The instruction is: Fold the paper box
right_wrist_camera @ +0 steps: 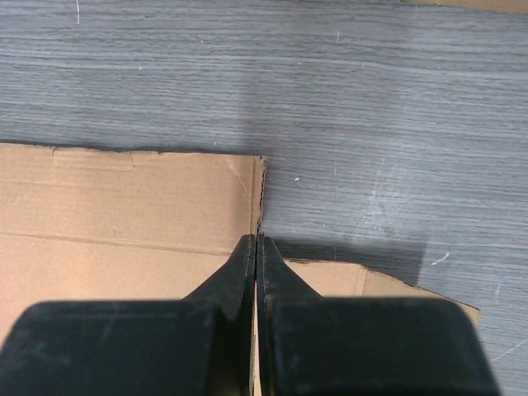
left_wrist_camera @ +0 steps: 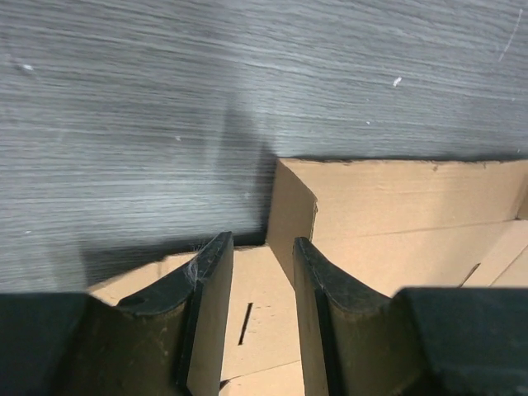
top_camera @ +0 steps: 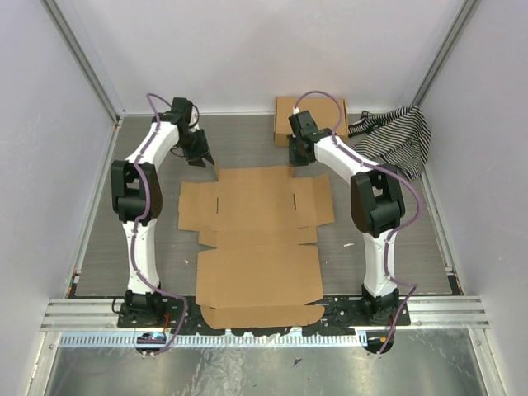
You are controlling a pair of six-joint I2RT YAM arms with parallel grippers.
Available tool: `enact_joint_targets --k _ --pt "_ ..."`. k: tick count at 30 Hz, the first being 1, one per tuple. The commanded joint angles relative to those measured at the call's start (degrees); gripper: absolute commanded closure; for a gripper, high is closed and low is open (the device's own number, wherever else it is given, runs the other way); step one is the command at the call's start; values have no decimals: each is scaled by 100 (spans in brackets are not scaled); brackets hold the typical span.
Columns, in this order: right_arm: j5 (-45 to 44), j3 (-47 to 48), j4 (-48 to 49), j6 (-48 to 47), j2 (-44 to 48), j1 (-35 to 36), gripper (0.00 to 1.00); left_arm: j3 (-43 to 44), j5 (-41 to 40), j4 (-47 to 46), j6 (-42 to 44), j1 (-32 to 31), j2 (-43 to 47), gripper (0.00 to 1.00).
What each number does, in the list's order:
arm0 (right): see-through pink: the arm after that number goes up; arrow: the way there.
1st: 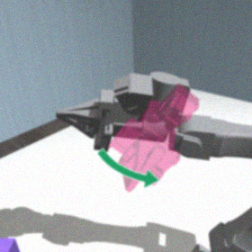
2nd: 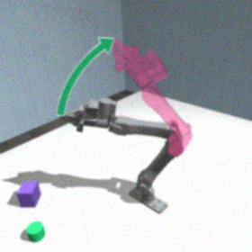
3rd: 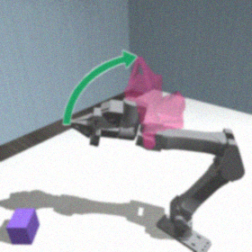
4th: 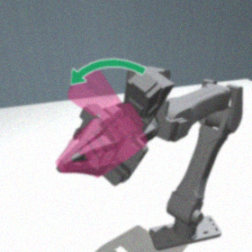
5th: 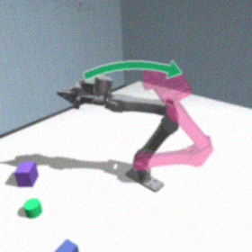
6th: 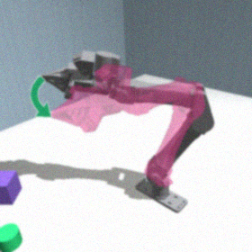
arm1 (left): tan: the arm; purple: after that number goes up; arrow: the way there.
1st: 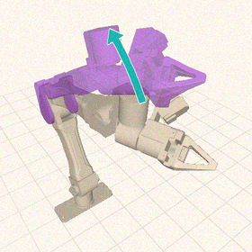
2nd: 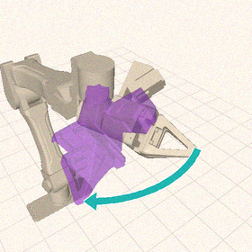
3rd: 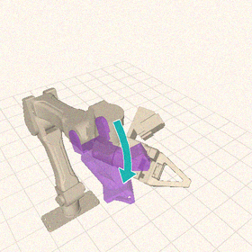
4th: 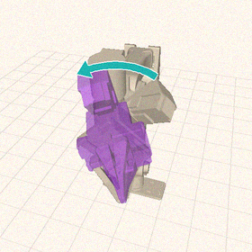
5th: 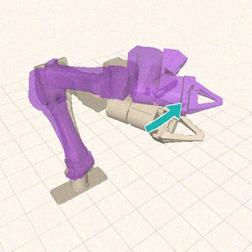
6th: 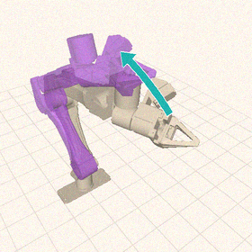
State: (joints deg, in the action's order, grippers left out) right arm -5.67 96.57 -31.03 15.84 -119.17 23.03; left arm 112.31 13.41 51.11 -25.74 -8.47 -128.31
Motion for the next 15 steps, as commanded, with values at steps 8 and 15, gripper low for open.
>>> enact_joint_targets --k 8,15 --pt "287 705 -249 34 -289 128 96 368 -1 216 16 -647 -334 58" --pt "462 980 -353 51 -644 226 83 507 -58 448 86 -718 -575 59"
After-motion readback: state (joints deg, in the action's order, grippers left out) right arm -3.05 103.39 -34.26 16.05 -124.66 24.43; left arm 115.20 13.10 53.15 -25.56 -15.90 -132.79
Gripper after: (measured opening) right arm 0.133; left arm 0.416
